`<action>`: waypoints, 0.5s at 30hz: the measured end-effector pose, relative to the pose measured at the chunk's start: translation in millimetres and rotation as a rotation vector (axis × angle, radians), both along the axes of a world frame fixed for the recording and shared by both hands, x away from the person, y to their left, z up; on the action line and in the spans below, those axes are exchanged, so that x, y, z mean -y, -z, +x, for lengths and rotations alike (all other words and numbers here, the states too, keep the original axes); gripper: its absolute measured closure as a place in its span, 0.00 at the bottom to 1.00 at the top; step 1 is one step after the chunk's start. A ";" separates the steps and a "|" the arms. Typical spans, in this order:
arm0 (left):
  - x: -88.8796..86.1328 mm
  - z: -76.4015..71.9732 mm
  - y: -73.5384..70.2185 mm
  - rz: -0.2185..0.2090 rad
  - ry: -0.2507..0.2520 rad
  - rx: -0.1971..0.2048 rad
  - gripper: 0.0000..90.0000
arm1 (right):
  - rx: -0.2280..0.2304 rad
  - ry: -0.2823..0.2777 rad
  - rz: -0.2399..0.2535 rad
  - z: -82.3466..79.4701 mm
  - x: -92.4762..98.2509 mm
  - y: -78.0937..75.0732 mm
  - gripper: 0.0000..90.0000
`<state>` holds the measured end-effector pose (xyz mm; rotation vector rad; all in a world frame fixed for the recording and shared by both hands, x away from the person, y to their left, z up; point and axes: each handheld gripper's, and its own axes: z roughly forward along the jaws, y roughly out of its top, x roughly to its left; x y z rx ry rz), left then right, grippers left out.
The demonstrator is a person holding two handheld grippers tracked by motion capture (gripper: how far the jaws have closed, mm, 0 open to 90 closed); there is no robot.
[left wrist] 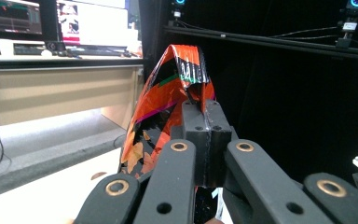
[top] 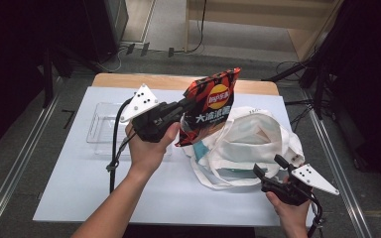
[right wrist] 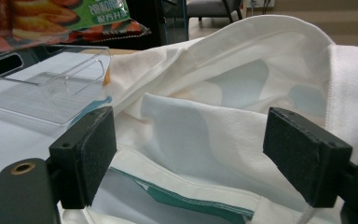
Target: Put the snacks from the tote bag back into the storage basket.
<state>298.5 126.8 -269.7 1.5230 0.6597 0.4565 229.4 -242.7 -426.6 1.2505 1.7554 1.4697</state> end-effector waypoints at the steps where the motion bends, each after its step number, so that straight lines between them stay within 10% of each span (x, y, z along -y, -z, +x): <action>1: -2.2 -0.3 -0.8 0.002 -0.005 0.002 1.00 | 0.003 -0.001 -0.003 0.2 -0.4 0.3 0.20; 15: -48.3 2.5 -8.2 0.027 -0.075 0.025 1.00 | -0.012 -0.004 -0.004 1.3 -2.0 2.4 0.19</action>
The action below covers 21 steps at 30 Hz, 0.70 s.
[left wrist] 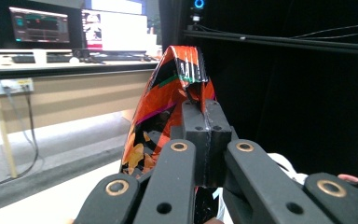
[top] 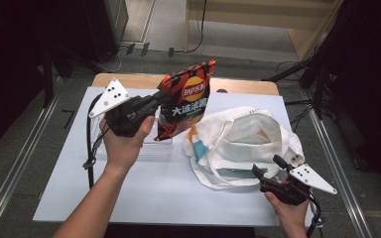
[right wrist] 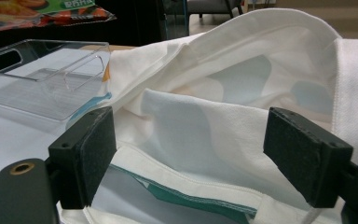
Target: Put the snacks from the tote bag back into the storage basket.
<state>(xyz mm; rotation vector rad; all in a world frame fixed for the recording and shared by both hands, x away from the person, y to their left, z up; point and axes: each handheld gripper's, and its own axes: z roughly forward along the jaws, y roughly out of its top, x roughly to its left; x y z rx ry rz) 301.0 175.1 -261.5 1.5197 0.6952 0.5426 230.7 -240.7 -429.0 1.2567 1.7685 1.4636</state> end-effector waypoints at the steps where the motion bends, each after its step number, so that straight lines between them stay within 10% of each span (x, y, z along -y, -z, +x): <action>1: -3.8 0.5 0.1 -0.001 -0.006 0.000 1.00 | 0.000 0.001 -0.004 0.5 0.0 0.5 0.19; 21: -64.5 14.9 22.5 -0.013 -0.104 -0.039 1.00 | -0.032 0.003 -0.024 3.3 -6.7 5.3 0.19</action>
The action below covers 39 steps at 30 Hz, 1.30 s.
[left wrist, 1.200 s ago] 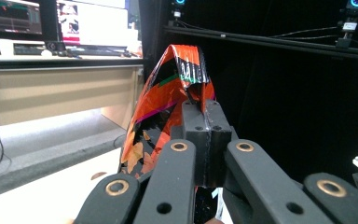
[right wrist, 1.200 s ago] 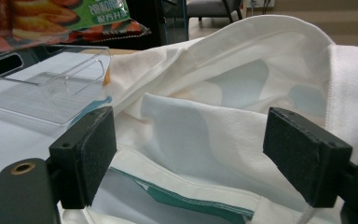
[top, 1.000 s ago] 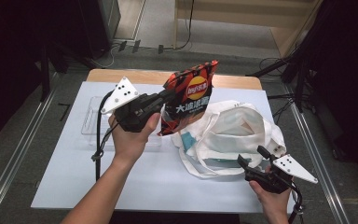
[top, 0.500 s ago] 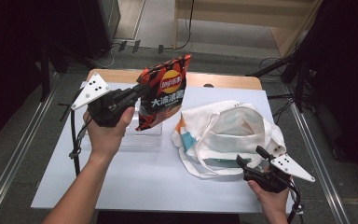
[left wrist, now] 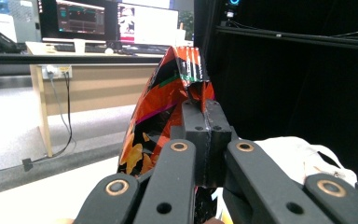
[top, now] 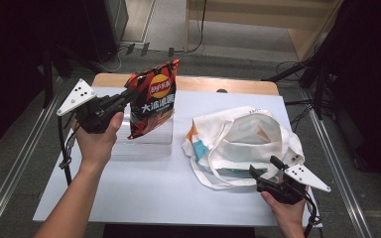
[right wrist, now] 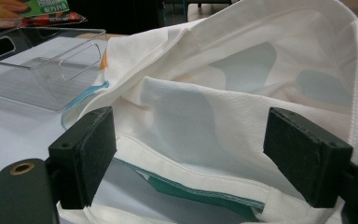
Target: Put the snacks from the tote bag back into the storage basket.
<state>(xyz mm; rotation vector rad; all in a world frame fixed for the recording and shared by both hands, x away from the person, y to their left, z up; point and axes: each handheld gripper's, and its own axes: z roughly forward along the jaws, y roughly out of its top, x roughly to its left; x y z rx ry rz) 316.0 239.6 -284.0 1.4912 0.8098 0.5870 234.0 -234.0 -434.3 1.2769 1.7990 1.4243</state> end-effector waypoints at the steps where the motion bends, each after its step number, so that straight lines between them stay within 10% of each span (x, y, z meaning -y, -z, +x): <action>1: -1.5 0.9 1.3 0.000 -0.005 -0.003 1.00 | 0.002 0.000 -0.003 0.3 0.0 0.2 0.20; 29: -37.7 39.4 77.0 -0.028 -0.093 -0.186 0.99 | -0.013 -0.008 -0.015 0.7 -3.0 2.9 0.20; 39: -26.3 15.2 112.1 0.062 -0.329 -0.380 0.49 | -0.022 -0.009 -0.016 1.0 -3.0 3.7 0.20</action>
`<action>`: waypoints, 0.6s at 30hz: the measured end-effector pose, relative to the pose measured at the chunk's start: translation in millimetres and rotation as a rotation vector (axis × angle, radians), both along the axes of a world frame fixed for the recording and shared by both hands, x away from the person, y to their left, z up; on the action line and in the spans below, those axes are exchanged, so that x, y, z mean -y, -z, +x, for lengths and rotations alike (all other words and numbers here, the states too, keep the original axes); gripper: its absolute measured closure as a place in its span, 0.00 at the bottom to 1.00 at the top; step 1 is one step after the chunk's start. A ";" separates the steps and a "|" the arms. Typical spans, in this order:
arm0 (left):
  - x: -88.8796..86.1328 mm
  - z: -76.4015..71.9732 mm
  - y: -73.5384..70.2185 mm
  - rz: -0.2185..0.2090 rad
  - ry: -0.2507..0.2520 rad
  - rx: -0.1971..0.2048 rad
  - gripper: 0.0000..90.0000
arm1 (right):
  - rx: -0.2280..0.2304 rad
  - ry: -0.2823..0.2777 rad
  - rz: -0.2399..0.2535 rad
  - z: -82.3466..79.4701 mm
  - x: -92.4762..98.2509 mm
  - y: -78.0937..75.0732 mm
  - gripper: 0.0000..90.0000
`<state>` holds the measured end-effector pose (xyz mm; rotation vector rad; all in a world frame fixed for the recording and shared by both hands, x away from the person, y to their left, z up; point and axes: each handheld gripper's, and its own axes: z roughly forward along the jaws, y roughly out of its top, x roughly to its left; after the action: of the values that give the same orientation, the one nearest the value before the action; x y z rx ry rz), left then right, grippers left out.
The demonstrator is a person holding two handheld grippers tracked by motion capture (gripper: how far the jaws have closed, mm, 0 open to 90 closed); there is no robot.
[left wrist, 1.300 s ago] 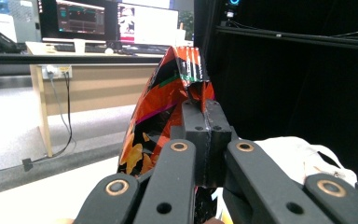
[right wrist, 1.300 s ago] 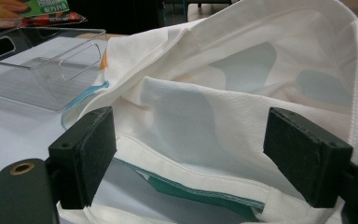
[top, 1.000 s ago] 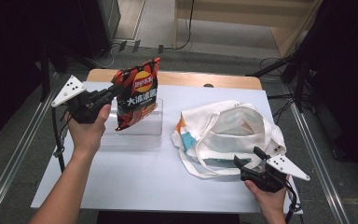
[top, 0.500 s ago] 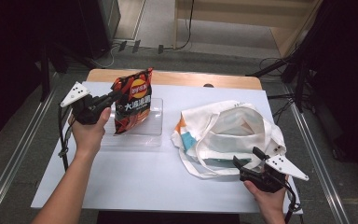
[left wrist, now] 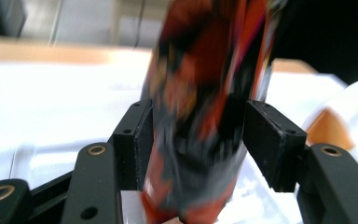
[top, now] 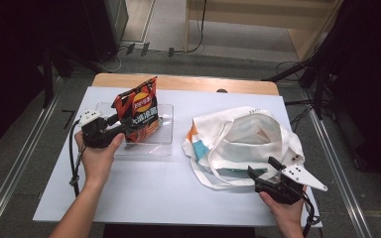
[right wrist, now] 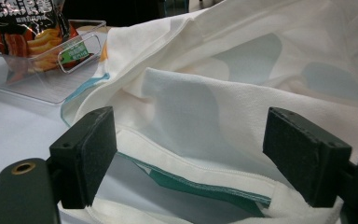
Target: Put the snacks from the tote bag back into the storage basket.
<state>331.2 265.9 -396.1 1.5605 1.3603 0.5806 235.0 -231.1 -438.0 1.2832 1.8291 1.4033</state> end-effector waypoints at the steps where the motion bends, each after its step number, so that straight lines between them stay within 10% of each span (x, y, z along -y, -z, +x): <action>1: 1.5 -1.7 4.0 -0.005 -0.014 -0.013 0.49 | -0.003 0.000 0.001 0.1 -0.2 0.2 0.20; 8: 0.8 4.6 6.9 0.007 0.019 -0.038 0.92 | -0.013 -0.005 -0.010 1.0 -3.7 2.0 0.20; 18: -33.7 28.9 -13.1 0.132 0.212 -0.071 0.99 | -0.024 0.005 -0.003 2.1 0.5 3.4 0.21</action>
<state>360.1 299.7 -383.0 1.8217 1.2081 0.4962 237.1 -231.6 -441.4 1.3073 1.8421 1.3877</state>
